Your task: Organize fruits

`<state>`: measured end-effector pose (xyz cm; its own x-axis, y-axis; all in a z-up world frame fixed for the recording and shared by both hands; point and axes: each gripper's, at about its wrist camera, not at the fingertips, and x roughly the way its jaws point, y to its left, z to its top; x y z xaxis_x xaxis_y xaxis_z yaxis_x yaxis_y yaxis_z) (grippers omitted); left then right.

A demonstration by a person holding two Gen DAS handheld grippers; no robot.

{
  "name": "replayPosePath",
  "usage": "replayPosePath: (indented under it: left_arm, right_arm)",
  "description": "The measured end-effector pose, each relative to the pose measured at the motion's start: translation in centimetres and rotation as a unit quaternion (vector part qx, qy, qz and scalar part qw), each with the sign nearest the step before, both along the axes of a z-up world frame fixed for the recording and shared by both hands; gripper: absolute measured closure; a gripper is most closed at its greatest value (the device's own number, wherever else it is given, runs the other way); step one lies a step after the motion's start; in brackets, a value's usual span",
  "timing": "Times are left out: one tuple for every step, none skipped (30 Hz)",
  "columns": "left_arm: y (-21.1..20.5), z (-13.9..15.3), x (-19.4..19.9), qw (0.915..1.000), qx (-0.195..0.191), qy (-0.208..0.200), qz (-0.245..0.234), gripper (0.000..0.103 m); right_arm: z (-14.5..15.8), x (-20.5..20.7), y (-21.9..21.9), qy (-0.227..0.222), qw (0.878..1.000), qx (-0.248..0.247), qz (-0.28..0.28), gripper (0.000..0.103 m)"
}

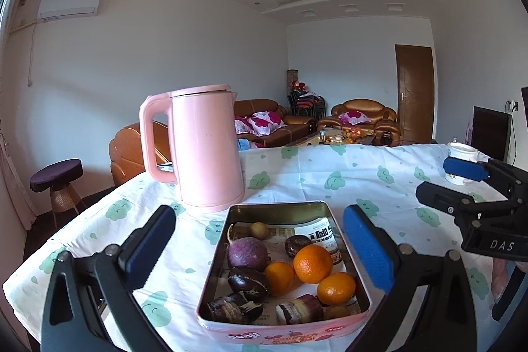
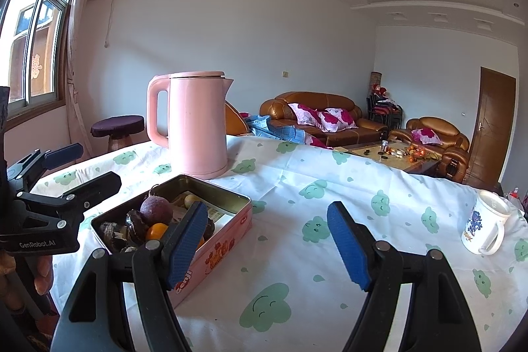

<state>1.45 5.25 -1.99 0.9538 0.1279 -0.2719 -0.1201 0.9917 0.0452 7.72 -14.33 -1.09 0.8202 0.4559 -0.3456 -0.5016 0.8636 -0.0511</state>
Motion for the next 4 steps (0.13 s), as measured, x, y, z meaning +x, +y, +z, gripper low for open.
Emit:
replayPosePath:
  left_arm:
    - [-0.04, -0.04, -0.01, 1.0, 0.0, 0.001, -0.002, 0.0]
    - [-0.09, -0.04, 0.0, 1.0, 0.0, 0.003, -0.003, 0.0]
    - [-0.11, -0.04, 0.0, 1.0, -0.001, 0.003, -0.003, 0.0]
    - [-0.09, -0.01, -0.05, 1.0, -0.003, 0.003, -0.004, 0.0]
  right_arm:
    - [-0.02, 0.03, -0.06, 0.0, 1.0, 0.0, -0.001, 0.027]
    - [-0.03, 0.06, -0.1, 0.001, 1.0, 0.0, -0.001, 0.027]
    - [-0.07, 0.11, -0.19, 0.001, 1.0, -0.001, -0.002, 0.027]
    - [-0.11, 0.14, -0.29, 0.001, 1.0, -0.002, -0.002, 0.027]
